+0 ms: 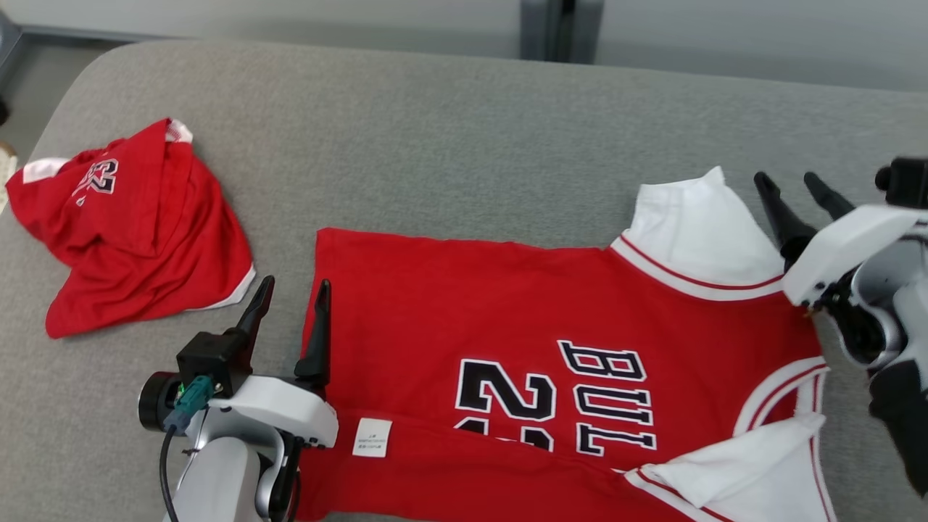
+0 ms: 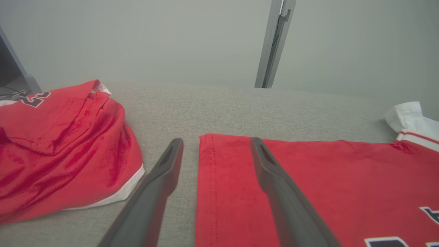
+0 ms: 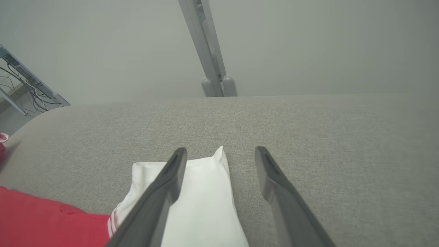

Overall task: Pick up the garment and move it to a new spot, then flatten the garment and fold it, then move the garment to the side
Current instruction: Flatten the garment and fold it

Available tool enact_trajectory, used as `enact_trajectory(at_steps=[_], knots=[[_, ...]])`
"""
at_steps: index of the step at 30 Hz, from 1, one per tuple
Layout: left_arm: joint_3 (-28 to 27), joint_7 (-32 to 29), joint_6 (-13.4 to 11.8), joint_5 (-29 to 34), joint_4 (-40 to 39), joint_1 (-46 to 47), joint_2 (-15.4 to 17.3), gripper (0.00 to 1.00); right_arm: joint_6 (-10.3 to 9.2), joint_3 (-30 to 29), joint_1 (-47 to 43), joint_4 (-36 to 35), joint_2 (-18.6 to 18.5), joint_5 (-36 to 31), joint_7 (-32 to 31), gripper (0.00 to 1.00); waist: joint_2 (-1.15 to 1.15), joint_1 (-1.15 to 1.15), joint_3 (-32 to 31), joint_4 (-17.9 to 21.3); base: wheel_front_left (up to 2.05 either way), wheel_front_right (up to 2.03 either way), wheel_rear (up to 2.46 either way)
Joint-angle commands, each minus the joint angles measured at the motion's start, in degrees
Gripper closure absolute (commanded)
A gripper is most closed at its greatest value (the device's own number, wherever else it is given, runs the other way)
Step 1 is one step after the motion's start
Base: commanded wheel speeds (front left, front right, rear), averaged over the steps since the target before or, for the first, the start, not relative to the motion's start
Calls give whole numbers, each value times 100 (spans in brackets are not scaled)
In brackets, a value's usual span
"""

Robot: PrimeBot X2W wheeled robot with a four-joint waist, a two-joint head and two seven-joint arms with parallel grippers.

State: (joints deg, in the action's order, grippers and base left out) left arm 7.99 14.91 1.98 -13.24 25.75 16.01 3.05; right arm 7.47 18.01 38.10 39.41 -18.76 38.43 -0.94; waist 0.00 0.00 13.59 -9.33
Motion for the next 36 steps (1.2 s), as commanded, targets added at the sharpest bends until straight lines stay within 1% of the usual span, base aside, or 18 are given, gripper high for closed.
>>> enact_trajectory(at_steps=[1, 3, 5, 9, 14, 17, 18, 19, 20, 21, 28, 33, 34, 36], knots=[[26, 30, 37, 17, -5, 147, 8, 0, 5, 106, 263, 202, -118, 76, -148, 0, 0, 0, 211, -225, 0, 0, 0], [71, 30, 47, -15, -1, 200, 1, 0, 5, 237, 543, 451, -132, 242, -346, 0, 0, 0, 291, -322, 0, 0, 0], [138, 29, 47, -85, -9, 263, -4, 0, 5, 383, 792, 702, -222, 312, -514, 0, 0, 0, 365, -411, 0, 0, 0], [319, 30, -38, -256, -52, 362, -3, 0, 5, 747, 1151, 1122, -346, 341, -749, 0, 0, 0, 483, -572, 0, 0, 0], [477, 30, -120, -398, -86, 397, -5, 0, 4, 1102, 1446, 1562, -464, 314, -863, 0, 0, 0, 579, -704, 0, 0, 0], [530, 30, -167, -453, -96, 417, -5, 0, 4, 1251, 1555, 1766, -475, 367, -883, 0, 0, 0, 603, -748, 0, 0, 0], [546, 30, -172, -461, -103, 419, -6, 0, 4, 1293, 1571, 1821, -474, 399, -893, 17, 0, 0, 608, -757, 0, 0, 0], [558, 30, -182, -479, -108, 417, -5, 0, 4, 1335, 1584, 1855, -475, 427, -892, 62, 0, 0, 611, -762, 0, 0, 0], [561, 30, -194, -491, -111, 416, -4, 0, 4, 1370, 1605, 1883, -478, 460, -876, 98, 0, 0, 613, -765, 0, 0, 0], [561, 30, -194, -497, -112, 417, -5, 0, 4, 1410, 1631, 1900, -483, 492, -850, 100, 0, 0, 617, -763, 0, 0, 0], [482, 30, -172, -400, -32, 569, -7, 0, 4, 1609, 1725, 1929, -538, 782, -660, 100, 0, 0, 701, -686, 0, 0, 0], [426, 30, -8, -267, 320, 895, 15, 0, 4, 1726, 1771, 1877, -552, 1008, -479, 100, 0, 0, 769, -578, 0, 0, 0], [426, 30, -8, -267, 320, 895, 15, 0, 4, 1726, 1771, 1877, -552, 1008, -479, 100, 0, 0, 769, -578, 0, 0, 0], [446, 29, 93, -250, 589, 1075, 71, 0, 4, 1811, 1768, 1834, -561, 1084, -443, 100, 0, 0, 798, -527, 0, 0, 0]])
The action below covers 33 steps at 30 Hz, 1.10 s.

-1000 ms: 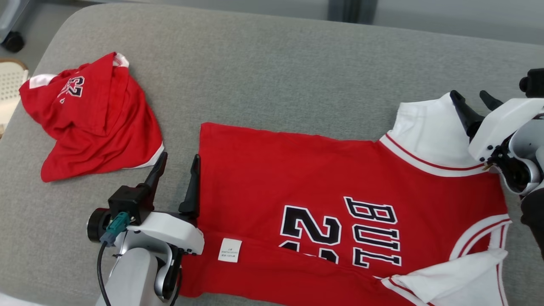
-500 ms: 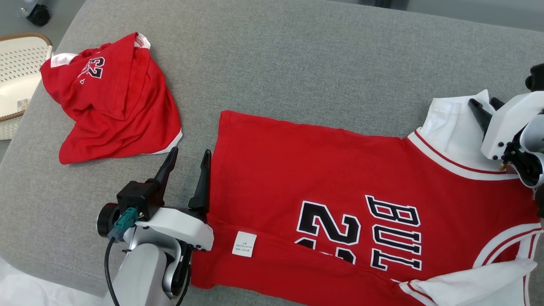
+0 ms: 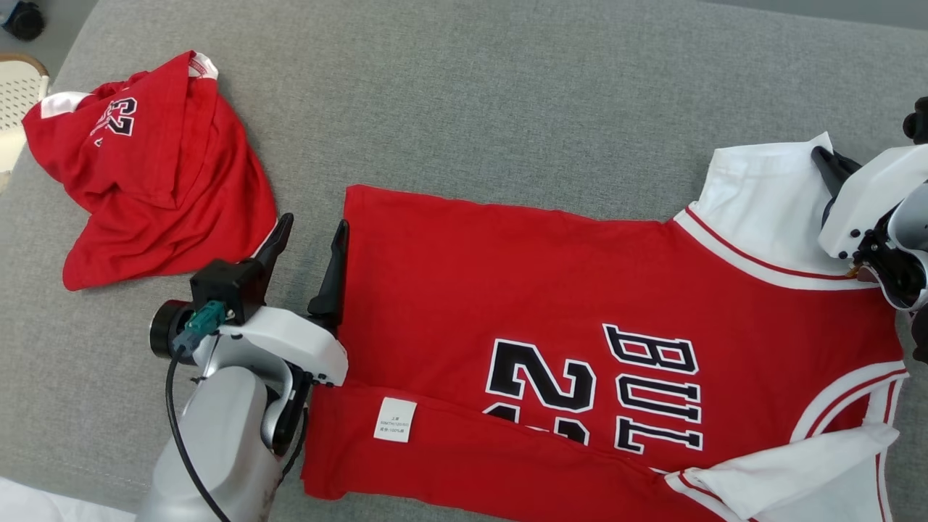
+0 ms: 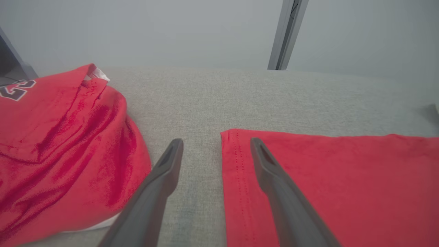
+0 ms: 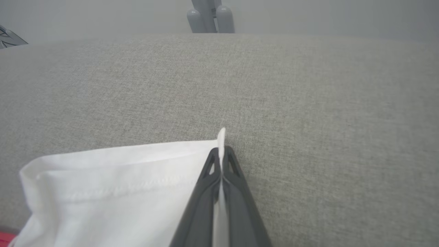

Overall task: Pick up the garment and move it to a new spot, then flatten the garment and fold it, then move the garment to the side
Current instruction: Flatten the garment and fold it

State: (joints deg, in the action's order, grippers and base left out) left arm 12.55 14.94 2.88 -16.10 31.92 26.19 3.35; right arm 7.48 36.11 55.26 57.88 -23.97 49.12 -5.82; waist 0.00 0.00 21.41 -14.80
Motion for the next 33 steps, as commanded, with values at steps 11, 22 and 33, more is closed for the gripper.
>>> enact_trajectory(at_steps=[11, 22, 33], knots=[[304, -584, 356, 47, 1168, 1249, 466, 0, 3, 445, 264, -158, -61, 383, 195, 100, 0, 0, 207, 229, 0, 0, 0], [804, -963, 455, -24, 1865, 1937, 573, 0, 3, 868, 539, -156, -40, 678, 280, 100, 0, 0, 372, 330, 0, 0, 0], [1711, -1184, 474, -534, 1970, 2108, 727, 0, 2, 1273, 668, -19, -61, 966, 368, 100, 0, 0, 430, 372, 0, 0, 0]])
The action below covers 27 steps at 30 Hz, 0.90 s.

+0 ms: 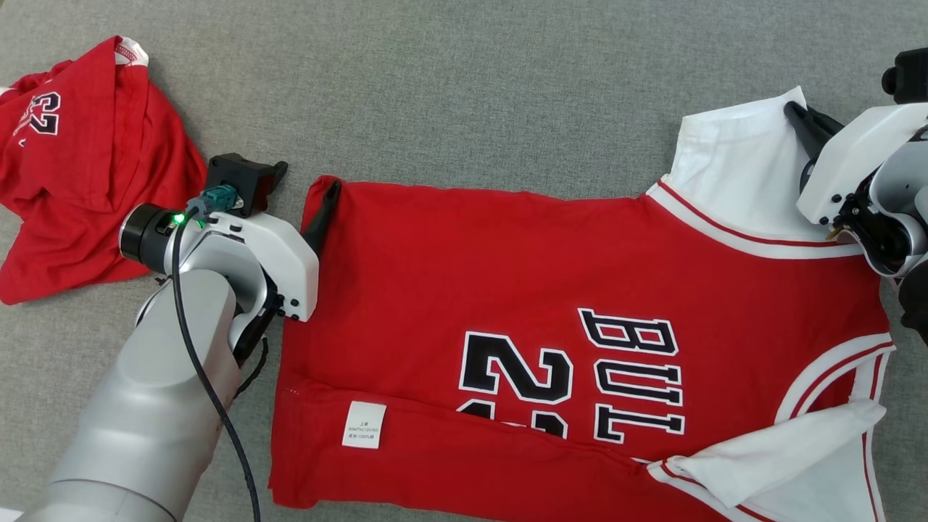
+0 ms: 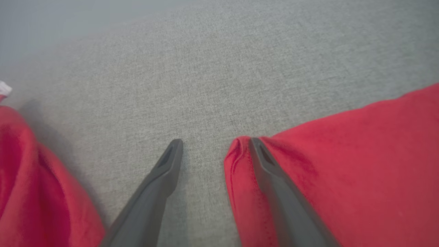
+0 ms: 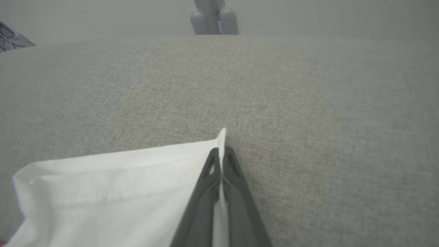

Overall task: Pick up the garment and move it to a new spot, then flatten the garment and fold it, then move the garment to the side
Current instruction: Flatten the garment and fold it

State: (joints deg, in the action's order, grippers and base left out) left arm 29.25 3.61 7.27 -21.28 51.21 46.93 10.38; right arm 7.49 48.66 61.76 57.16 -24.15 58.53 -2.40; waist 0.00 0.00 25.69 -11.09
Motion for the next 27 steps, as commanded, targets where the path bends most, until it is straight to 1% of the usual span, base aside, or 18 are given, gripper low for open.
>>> enact_trajectory(at_steps=[1, 6, 7, 8, 9, 10, 18, 23, 27], knots=[[116, -92, 35, -66, 53, 41, 40, 0, 0, 52, 30, 62, -40, 60, 35, 100, 0, 0, 5, 6, 0, 0, 0], [435, -260, 37, -317, 86, 63, 66, 0, 0, 189, 73, 90, -39, 160, 60, 100, 0, 0, 11, 19, 0, 0, 0], [479, -272, 37, -364, 84, 69, 84, 26, 0, 217, 79, 95, -41, 184, 73, 100, 0, 0, 11, 21, 0, 0, 0], [479, -272, 37, -364, 84, 69, 84, 26, 0, 217, 79, 95, -41, 184, 73, 100, 0, 0, 11, 21, 0, 0, 0], [519, -287, 36, -418, 83, 75, 105, 65, 0, 247, 84, 103, -40, 211, 88, 100, 0, 0, 11, 23, 0, 0, 0], [556, -292, 36, -467, 84, 85, 124, 100, 0, 274, 91, 106, -38, 233, 94, 100, 0, 0, 10, 25, 0, 0, 0], [658, -76, 16, -737, 125, 149, 240, 100, 0, 465, 69, 121, -55, 437, 218, 100, 0, 0, -53, 20, 0, 0, 0], [629, 129, 17, -866, 147, 98, 235, 100, 0, 533, -63, 37, -75, 578, 487, 100, 0, 0, -180, 16, 0, 0, 0], [708, 215, 18, -942, 123, 27, 250, 100, 0, 607, -205, -77, -109, 682, 798, 100, 0, 0, -322, 23, 0, 0, 0]])
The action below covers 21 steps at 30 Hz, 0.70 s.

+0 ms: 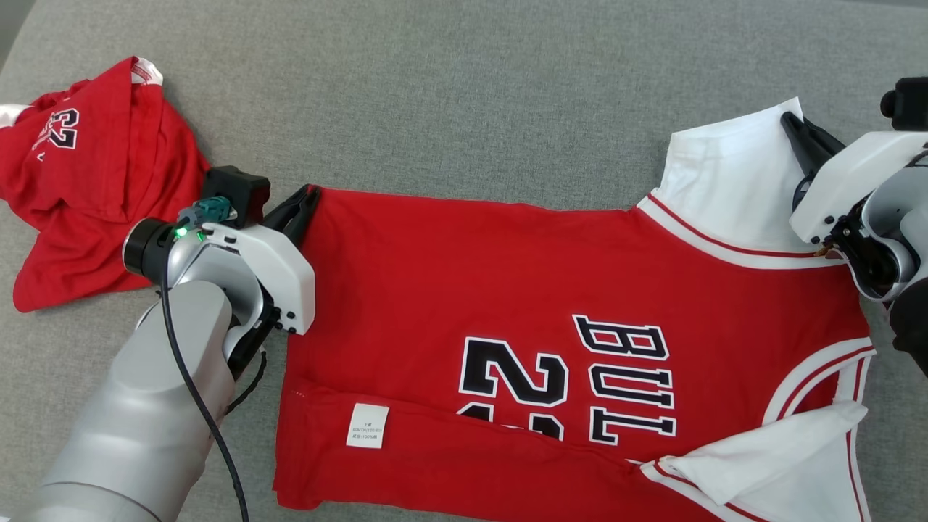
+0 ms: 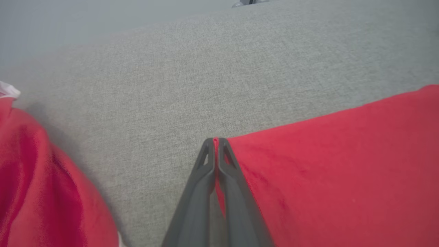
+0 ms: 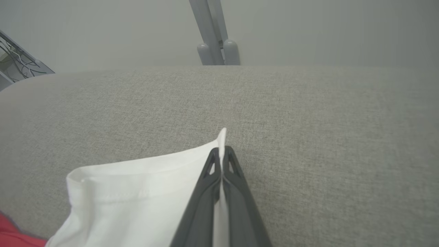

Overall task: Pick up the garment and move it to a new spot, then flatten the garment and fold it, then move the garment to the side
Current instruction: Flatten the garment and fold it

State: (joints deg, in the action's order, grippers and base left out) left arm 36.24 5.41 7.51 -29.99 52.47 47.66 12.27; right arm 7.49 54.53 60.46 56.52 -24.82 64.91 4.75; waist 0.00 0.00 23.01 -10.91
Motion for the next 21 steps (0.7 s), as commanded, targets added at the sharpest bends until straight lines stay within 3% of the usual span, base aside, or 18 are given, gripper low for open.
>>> enact_trajectory(at_steps=[1, 10, 21], knots=[[32, 37, -7, -69, -19, -60, 68, 100, 1, 34, -121, -55, -62, 75, 175, 100, 0, 0, -94, 8, 0, 0, 0], [222, 123, -6, -166, -198, -324, 253, 100, 1, 160, -592, -574, -260, 366, 789, 100, 0, 0, -561, 113, 0, 0, 0], [366, 21, -6, -293, -477, -822, 469, 100, 1, 287, -1503, -1304, -652, 722, 978, 100, 0, 0, -1286, 201, 0, 0, 0]])
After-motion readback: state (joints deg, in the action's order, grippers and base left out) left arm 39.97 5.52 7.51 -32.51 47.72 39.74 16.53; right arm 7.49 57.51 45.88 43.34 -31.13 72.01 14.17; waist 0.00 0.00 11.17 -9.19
